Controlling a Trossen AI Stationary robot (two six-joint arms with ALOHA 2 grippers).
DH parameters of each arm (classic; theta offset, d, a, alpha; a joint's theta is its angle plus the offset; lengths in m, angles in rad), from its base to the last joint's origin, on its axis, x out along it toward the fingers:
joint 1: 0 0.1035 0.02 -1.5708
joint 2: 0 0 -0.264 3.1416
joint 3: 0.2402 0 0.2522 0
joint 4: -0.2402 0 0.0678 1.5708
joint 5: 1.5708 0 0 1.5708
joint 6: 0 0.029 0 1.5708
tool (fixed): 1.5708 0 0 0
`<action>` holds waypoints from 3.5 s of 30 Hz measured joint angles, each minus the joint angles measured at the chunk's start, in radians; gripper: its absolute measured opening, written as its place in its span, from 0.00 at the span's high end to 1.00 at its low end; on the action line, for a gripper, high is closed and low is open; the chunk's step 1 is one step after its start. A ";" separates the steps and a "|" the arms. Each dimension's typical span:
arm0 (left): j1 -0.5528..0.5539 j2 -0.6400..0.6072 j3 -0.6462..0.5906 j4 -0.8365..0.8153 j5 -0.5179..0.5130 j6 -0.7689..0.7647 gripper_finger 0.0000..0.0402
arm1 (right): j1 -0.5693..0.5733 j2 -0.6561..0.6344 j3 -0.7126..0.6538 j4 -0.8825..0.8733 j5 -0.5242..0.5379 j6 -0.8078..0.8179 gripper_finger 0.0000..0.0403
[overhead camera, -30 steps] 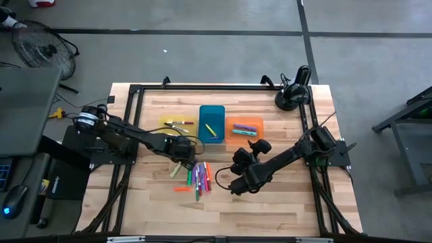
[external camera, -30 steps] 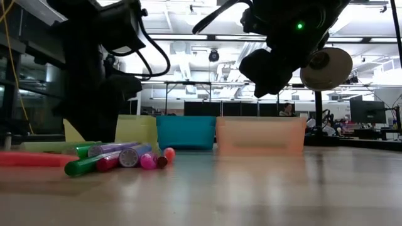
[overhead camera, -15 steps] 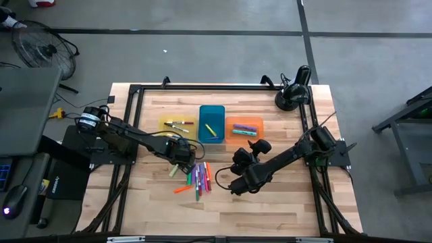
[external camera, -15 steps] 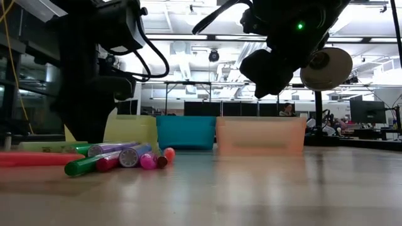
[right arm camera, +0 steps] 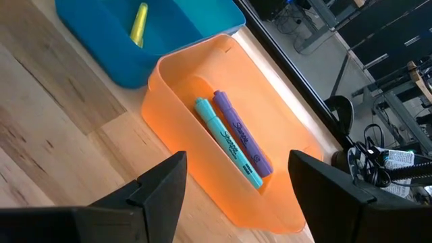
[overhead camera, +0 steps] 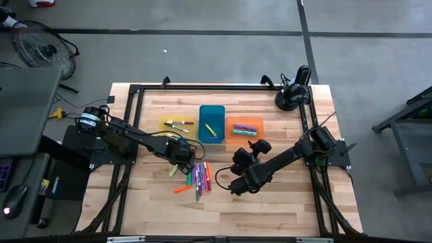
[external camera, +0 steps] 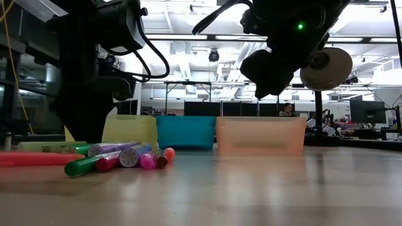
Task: Pick & Place Markers
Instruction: Put the light green highlighter into the orange bin
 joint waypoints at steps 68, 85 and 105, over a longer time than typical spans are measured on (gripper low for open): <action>0.002 -0.006 0.259 -0.104 -0.186 0.405 0.87 | 0.000 0.000 0.000 0.011 -0.010 -0.022 0.38; 0.013 -0.007 0.415 -0.106 -0.284 0.603 0.87 | 0.000 -0.006 0.000 -0.036 -0.039 -0.022 0.38; 0.088 -0.009 0.443 0.122 -0.236 0.942 0.87 | 0.034 -0.269 -0.145 0.099 0.257 -0.092 0.38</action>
